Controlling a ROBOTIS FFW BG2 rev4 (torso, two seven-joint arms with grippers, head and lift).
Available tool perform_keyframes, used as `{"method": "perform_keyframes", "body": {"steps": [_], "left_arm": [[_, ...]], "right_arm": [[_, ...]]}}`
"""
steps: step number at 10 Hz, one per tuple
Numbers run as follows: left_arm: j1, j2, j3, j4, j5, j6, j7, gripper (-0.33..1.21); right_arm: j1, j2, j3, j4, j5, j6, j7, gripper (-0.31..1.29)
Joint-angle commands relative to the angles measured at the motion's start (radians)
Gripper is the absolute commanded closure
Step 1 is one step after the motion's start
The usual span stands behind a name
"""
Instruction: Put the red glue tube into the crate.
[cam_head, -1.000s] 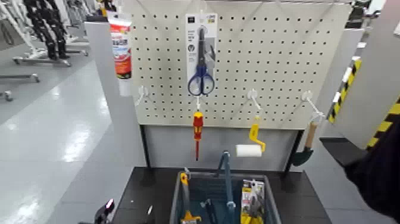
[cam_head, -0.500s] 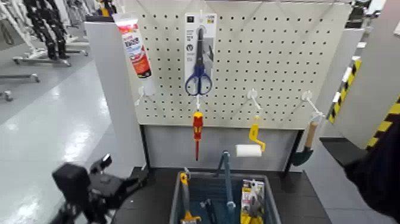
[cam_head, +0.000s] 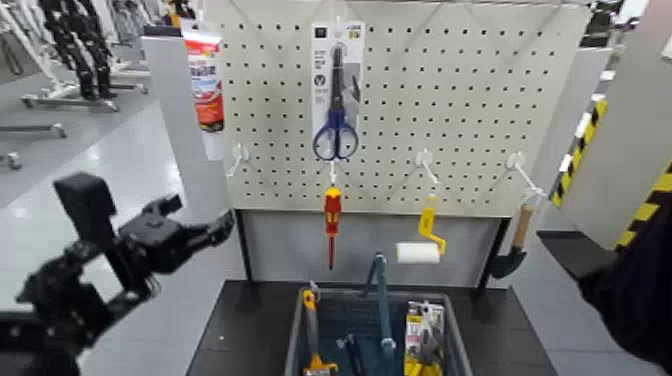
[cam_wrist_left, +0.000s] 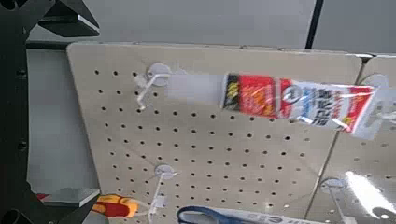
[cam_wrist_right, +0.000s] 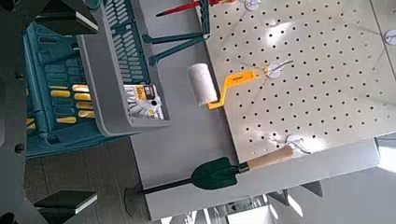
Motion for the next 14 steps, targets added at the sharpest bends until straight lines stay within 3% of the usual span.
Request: {"method": "perform_keyframes", "body": {"steps": [1,4,7,10,14], "left_arm": [[-0.113,0.039,-0.001,0.049,0.056,0.068,-0.061,0.1],[-0.252,0.059,-0.004,0.13,0.073,0.137,-0.184,0.1],[-0.363,0.114,-0.047,0.181,0.097,0.18,-0.242,0.1],[-0.473,0.115,-0.078,0.27,0.09,0.192,-0.347,0.1],[-0.573,0.151,-0.118,0.336,0.096,0.203,-0.428,0.16]], "right_arm": [[-0.001,0.092,0.003,0.001,0.001,0.0,0.002,0.06],[-0.004,0.091,0.004,0.0,-0.001,0.0,0.006,0.06],[-0.004,0.092,0.006,-0.002,-0.001,0.0,0.008,0.06],[-0.006,0.092,0.006,-0.003,-0.003,0.0,0.012,0.06],[-0.011,0.091,0.01,-0.003,-0.004,0.0,0.015,0.06]]}}
